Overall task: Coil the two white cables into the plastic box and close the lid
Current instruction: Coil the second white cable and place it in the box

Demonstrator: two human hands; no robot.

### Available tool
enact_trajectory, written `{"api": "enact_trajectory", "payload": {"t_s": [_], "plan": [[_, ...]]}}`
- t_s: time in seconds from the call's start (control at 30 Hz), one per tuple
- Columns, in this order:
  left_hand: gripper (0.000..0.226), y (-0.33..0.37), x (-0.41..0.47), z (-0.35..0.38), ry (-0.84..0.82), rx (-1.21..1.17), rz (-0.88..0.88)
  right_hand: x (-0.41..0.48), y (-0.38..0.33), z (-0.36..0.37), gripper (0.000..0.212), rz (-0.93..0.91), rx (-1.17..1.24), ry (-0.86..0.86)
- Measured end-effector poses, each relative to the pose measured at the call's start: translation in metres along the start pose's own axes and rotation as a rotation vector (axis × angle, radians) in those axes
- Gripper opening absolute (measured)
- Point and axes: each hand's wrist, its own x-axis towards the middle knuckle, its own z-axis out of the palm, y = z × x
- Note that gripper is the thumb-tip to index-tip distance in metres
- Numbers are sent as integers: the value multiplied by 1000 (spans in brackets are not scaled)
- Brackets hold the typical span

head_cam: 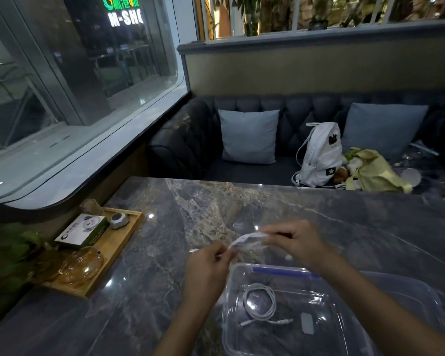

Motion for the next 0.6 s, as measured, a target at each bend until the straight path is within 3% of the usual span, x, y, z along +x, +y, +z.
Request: {"api": "enact_trajectory", "payload": {"t_s": [0.1,0.17,0.23,0.33,0.43,0.53,0.6], "plan": [[37,-2,4,3,-39,-377,-296,-3,-3,2,13,-367,-303,-66],[27,-1,5,3,-60,-619,-503,-6,-2,3,11,-496,-479,-98],[21,-1,6,1,-89,-718,-628,-7,2,4,12,-555,-577,-68],[54,-8,5,0,-35,-781,-740,-10,7,7,6,-586,-643,3],[60,-14,0,-1,133,-807,-825,-11,13,8,14,-636,-702,65],[39,-15,-2,0,185,-750,-882,-9,18,9,9,-679,-726,95],[14,-9,-1,-3,19,-896,-910,-8,21,10,12,-706,-743,109]]}}
